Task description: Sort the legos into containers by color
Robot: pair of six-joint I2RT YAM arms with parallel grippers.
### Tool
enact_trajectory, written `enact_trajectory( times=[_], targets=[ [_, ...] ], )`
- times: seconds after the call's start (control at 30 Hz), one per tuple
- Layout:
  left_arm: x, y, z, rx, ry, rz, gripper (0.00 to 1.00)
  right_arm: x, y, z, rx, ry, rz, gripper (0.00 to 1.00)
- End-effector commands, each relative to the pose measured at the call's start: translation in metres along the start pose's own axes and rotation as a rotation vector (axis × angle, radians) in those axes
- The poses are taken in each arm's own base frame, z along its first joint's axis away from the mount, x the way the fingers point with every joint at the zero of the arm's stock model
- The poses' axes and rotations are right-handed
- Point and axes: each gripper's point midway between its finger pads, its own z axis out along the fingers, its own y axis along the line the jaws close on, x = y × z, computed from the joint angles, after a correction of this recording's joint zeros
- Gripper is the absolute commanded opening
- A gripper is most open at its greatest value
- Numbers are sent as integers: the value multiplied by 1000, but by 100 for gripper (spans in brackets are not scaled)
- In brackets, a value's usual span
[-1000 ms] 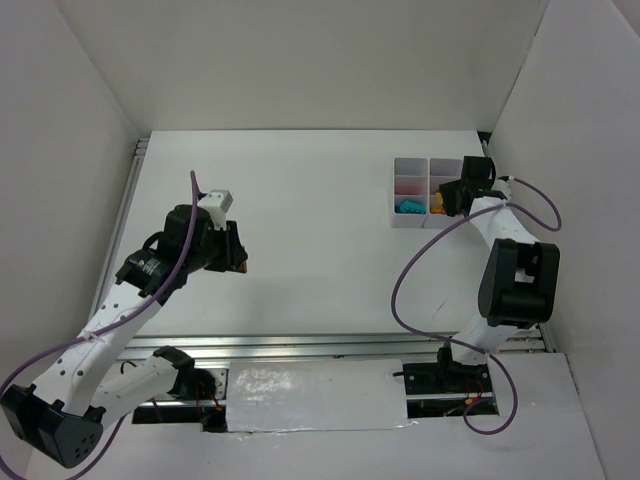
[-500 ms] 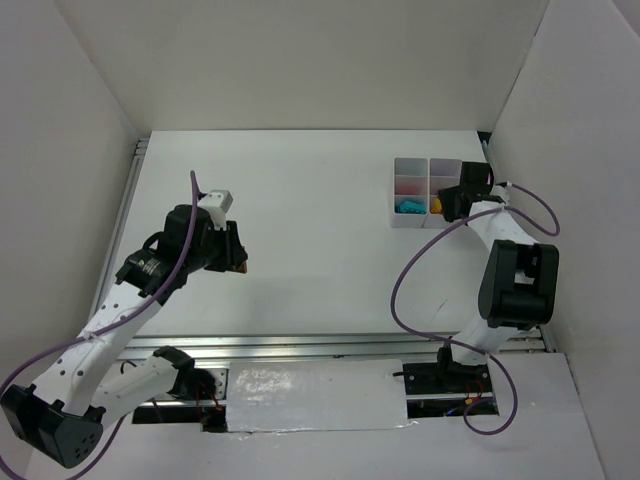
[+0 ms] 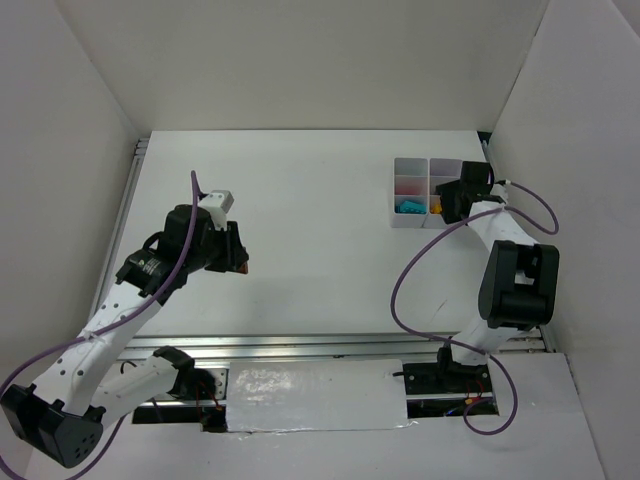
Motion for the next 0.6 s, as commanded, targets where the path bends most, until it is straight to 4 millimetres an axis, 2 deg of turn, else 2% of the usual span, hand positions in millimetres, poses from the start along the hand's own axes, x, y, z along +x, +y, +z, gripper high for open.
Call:
enact_trajectory(
  times=[0.0,0.03,0.07,0.1,0.13,0.2,0.23,0.27,0.3,0.33,0.37,0.4,0.43,0.47,0.5,0.53,0.57],
  targets=[
    [-13,-5,-2,22,-43,27,0,-11,29,-20,-114,-32,-13,62],
    [-14,-6,-3,25,-50,25,0,-12,34,-25,-137,-40,-20,62],
    [-15,-7,-5,34,-57,23,0,-11,43,-39,-181,-45,-57,62],
    [-17,-12,-7,59,-63,18,0,-7,46,-46,-210,-37,-90,66],
    [-19,-14,-9,74,-71,9,0,3,64,-67,-295,-19,-141,74],
    [-26,-24,-11,131,-89,-8,0,20,73,-86,-378,3,-292,99],
    [-28,-38,-15,212,-81,-25,0,46,90,-113,-518,69,-416,100],
    [-31,-49,-19,268,-81,-29,0,68,88,-122,-575,128,-482,100],
    [-44,-63,-24,338,-114,-51,0,83,91,-136,-656,177,-537,100],
    [-44,-85,-32,463,-90,-50,0,94,100,-160,-781,202,-589,100],
    [-48,-98,-39,538,-88,-54,0,136,82,-183,-934,393,-698,100],
    [-53,-111,-46,610,-81,-84,0,157,78,-211,-1094,498,-760,100],
    [-63,-130,-61,737,-100,-59,0,178,62,-256,-1317,672,-834,100],
    [-69,-138,-69,789,-108,-60,0,190,53,-275,-1395,742,-857,100],
    [-73,-146,-77,840,-103,-76,0,212,43,-305,-1498,823,-907,99],
    [-80,-154,-84,891,-124,-59,0,221,36,-328,-1578,820,-969,99],
    [-79,-161,-94,950,-96,-66,0,231,36,-342,-1613,797,-1010,100]
  ],
)
